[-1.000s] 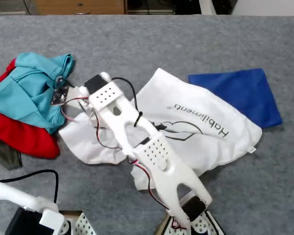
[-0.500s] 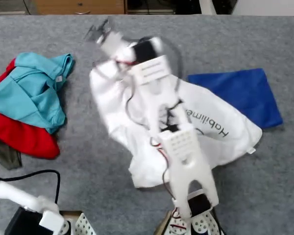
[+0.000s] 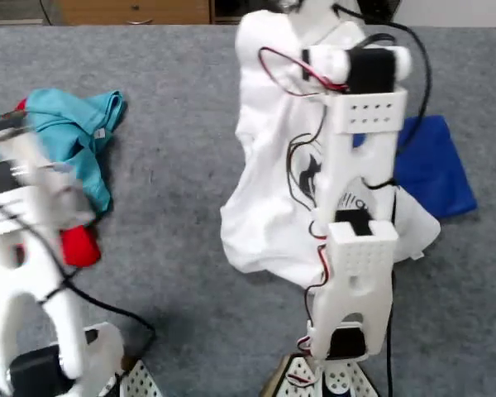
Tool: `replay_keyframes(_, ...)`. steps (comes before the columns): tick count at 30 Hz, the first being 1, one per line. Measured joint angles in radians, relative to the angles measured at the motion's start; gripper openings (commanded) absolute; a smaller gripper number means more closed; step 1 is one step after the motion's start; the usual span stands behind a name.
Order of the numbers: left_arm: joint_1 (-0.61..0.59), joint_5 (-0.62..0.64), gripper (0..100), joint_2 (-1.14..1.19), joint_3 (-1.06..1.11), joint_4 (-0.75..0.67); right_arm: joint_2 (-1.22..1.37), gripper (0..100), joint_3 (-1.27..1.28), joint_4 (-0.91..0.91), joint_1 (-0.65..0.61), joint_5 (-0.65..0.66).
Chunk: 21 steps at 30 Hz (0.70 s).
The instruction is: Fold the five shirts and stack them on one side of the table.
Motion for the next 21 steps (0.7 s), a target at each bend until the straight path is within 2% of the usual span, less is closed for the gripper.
replay_keyframes(3,0.207,0.064,23,0.0,0.049,-0.117,0.002,0.5,0.0,0.0,0.051,0.0)
replay_keyframes(8,0.459,0.219,27,0.046,0.123,-0.327,0.098,0.5,-0.002,-0.057,0.135,-0.025)
replay_keyframes(14,0.571,0.523,29,0.236,0.115,-0.508,0.265,0.5,-0.002,-0.141,0.186,-0.152)
replay_keyframes(21,0.723,0.557,29,0.526,-0.028,-0.537,0.465,0.5,-0.002,-0.319,0.192,-0.324)
